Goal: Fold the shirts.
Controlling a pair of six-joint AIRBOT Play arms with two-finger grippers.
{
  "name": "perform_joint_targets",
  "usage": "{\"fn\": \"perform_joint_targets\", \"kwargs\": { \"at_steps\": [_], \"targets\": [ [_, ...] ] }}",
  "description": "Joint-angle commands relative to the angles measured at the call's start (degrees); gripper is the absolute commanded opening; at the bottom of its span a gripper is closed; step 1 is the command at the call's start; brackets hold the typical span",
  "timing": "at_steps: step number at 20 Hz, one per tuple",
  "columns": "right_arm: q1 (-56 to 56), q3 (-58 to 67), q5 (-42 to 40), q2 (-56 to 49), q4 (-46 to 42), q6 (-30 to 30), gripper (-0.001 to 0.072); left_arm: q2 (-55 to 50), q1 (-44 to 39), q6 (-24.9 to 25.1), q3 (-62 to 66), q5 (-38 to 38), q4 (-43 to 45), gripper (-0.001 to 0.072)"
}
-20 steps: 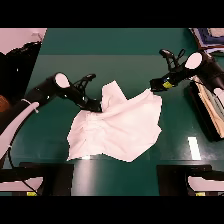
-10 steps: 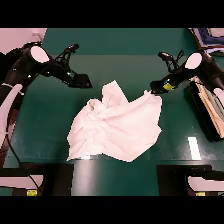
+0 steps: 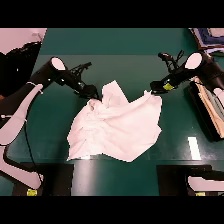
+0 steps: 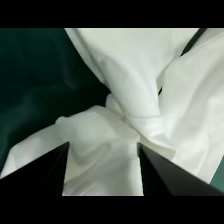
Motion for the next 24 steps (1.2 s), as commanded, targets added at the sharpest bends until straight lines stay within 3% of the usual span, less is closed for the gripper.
{"fn": "perform_joint_targets", "kwargs": {
  "at_steps": [1, 7, 10, 19, 20, 21, 22, 24],
  "targets": [
    [0.0, 0.0, 0.0, 0.0, 0.0, 0.0, 0.0016, -0.7, -2.2, 1.3, 0.0, 0.4, -0.6, 0.0521],
    [0.2, 0.0, 0.1, 0.0, 0.5, 0.1, 0.0016, -0.7, -4.9, 1.1, 0.0, 6.8, -1.1, 0.0521],
    [0.3, 0.0, 0.6, 0.0, 0.5, 0.1, 0.0016, -0.7, -5.6, -1.5, -0.1, 12.3, -1.2, 0.0520],
    [0.3, 0.0, 0.9, 0.0, 0.5, 1.2, 0.0016, -3.6, -5.6, -2.9, -1.1, 14.4, -7.7, 0.0518],
    [0.3, 0.0, 1.0, 0.0, 0.5, 1.2, 0.0016, -3.5, -5.6, -2.9, -1.1, 16.1, -7.6, 0.0386],
    [0.3, 0.0, 1.0, 0.0, 0.5, 1.2, 0.0016, -3.5, -5.5, -2.8, -1.1, 16.9, -7.6, 0.0139],
    [0.3, 0.0, 1.0, 0.0, 0.5, 1.2, 0.0016, -3.5, -5.4, -2.7, -1.1, 17.3, -7.6, 0.0034],
    [0.3, 0.0, 0.9, 0.5, 0.3, 1.1, 0.0016, -3.1, -4.5, -2.7, -0.7, 17.1, -6.8, 0.0025]
  ]
}}
